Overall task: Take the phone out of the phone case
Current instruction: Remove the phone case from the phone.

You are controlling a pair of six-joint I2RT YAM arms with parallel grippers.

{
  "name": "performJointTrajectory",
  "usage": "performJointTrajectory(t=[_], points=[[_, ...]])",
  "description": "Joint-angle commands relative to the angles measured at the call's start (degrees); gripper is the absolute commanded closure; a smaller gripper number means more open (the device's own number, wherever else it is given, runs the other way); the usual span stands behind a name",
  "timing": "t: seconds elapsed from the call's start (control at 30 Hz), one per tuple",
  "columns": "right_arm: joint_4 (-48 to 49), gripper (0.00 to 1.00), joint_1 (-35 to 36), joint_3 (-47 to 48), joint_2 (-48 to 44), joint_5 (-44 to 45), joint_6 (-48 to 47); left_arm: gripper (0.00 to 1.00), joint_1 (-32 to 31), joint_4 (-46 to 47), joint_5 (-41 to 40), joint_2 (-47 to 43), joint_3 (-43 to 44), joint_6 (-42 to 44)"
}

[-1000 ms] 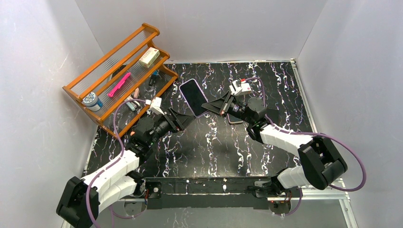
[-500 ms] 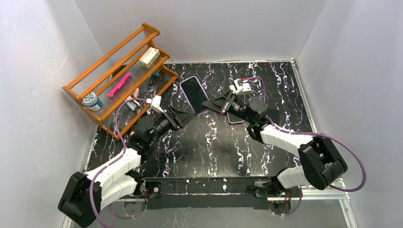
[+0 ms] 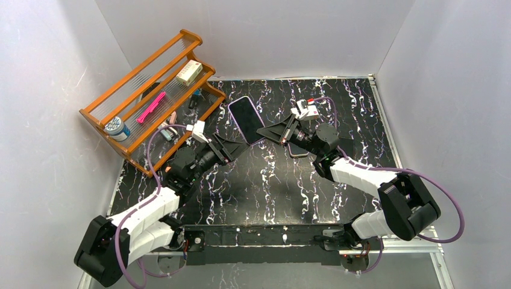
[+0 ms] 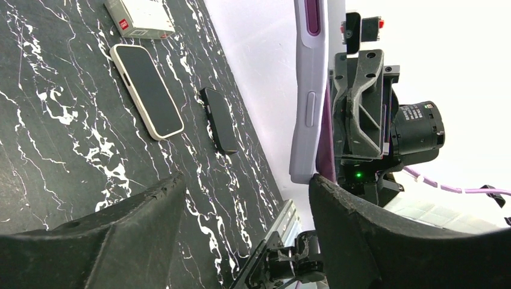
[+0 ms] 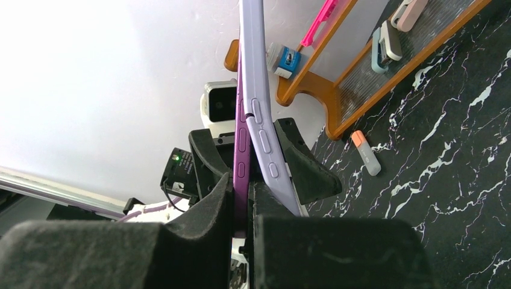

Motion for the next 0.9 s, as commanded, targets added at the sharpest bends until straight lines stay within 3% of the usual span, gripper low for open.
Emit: performJointTrajectory(t=[0.0,0.1,0.37,0.73,0.87], points=[[5.4,0.99,1.2,0.1,-2.2,-4.0,1.0,0.32,-0.2,3.1,-3.4,1.7,2.6,-0.4],[5.1,0.99,1.3,-0.5,-2.5,-4.0,1.1,0.42,-0.1,3.3,-4.4,3.6,4.5,-0.4],[4.8,0.99,1.5,-2.8,-3.3,-4.3,1.2,0.5,-0.1,4.9,-5.9,7.4,7.7,-0.9],[3.3,0.99,1.5,-5.2,-5.0,-4.9,0.9,0.96,0.8,5.1,-9.9,10.0,7.8,0.8],[1.5,0.99,1.6,-5.8,-6.5,-4.9,0.5,1.0,1.0,5.0,-11.0,12.0,8.7,3.2]])
